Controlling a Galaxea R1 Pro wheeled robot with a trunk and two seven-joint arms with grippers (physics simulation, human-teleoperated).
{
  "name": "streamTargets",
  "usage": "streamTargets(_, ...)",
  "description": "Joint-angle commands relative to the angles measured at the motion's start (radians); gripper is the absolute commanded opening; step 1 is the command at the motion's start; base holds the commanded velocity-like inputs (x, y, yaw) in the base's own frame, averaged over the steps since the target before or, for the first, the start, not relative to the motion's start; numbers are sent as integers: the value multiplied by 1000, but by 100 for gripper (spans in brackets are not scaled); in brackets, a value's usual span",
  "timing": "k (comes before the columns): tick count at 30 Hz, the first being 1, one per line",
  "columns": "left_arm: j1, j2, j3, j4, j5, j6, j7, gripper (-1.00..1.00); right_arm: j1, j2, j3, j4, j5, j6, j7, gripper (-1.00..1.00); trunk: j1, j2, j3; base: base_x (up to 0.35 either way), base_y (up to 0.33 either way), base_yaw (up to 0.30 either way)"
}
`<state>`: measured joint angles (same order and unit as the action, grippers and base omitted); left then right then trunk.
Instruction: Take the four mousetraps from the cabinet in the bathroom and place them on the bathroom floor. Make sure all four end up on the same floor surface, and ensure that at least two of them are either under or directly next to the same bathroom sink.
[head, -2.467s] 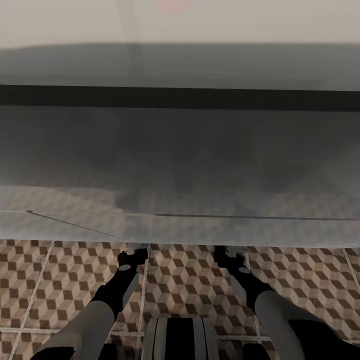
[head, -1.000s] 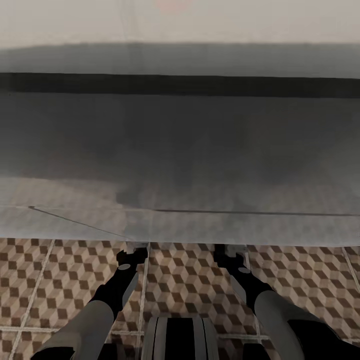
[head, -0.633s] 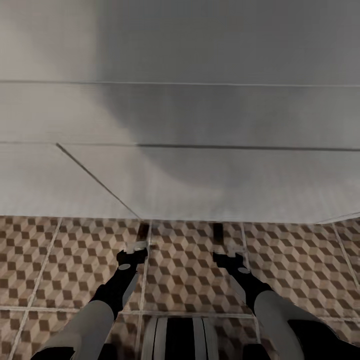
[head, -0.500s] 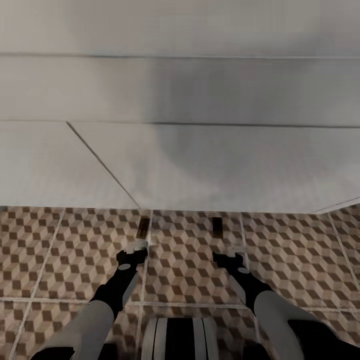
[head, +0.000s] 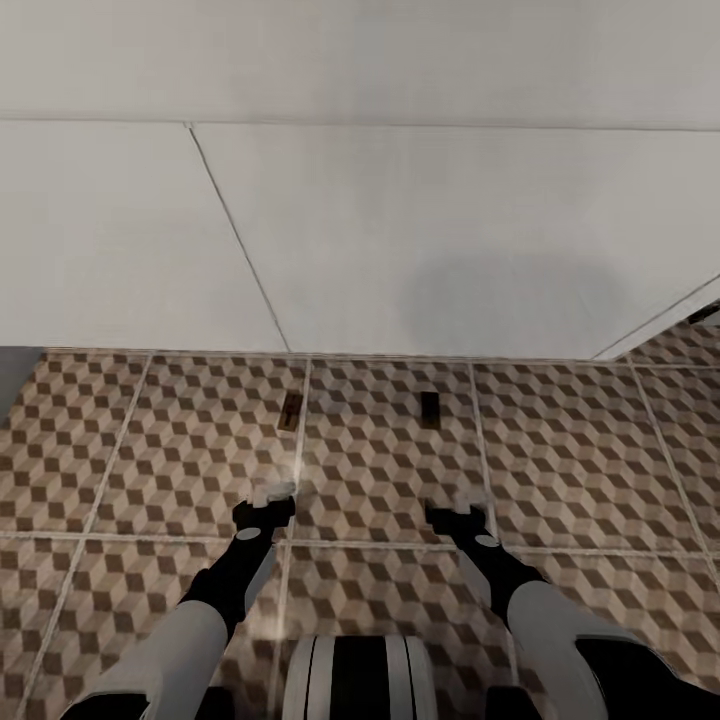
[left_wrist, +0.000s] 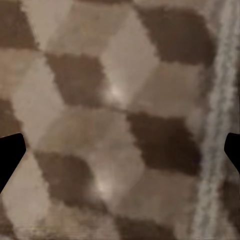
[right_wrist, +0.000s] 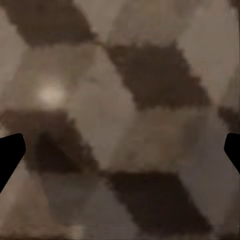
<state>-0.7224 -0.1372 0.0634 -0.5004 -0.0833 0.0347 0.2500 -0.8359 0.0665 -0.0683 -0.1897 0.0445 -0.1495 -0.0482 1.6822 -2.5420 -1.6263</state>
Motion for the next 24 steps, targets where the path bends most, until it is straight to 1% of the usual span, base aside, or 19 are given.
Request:
streamTargets(1,0,-1,6,-1,-9,4,0,100,-1,1,-7,1,5,-4,-1,100,-1,0,0,-345,0,0)
streamTargets(24,0,0,5,-1,-9,4,-1,100,0,2,-5,1,5,-7,-1,100,-1,0,0,-346,0,0)
